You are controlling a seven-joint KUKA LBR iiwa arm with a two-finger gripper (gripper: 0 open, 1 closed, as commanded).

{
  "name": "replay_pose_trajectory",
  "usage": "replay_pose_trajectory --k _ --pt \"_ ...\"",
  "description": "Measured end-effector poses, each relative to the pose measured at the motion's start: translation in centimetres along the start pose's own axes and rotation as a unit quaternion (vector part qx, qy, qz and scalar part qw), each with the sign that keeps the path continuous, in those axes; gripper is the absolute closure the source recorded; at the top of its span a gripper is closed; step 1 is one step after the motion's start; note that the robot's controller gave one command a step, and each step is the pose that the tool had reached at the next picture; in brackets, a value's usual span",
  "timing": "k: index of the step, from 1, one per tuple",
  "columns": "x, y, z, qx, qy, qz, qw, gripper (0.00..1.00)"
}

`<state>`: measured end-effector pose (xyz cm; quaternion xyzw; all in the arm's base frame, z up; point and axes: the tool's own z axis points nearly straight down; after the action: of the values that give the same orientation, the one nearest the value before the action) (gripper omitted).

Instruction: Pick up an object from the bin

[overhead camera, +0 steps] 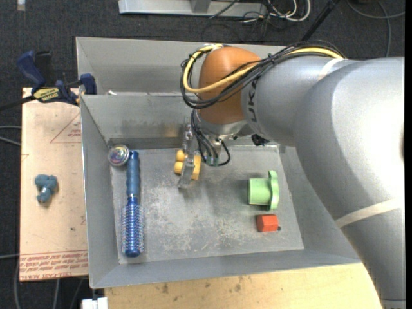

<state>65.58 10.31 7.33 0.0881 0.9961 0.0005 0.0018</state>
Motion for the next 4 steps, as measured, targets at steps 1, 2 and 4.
replay_pose_trajectory --k 1,2,4 --pt "-0.1 0.0 -0.2 -0.002 -0.0029 0.001 1.0000 1.00" --pt "4.1 -1.6 -6.6 0.000 -0.0011 -0.215 0.9766 1.00" --pt "5.1 0.3 -24.5 -0.001 -0.0008 -0.343 0.9392 1.00"
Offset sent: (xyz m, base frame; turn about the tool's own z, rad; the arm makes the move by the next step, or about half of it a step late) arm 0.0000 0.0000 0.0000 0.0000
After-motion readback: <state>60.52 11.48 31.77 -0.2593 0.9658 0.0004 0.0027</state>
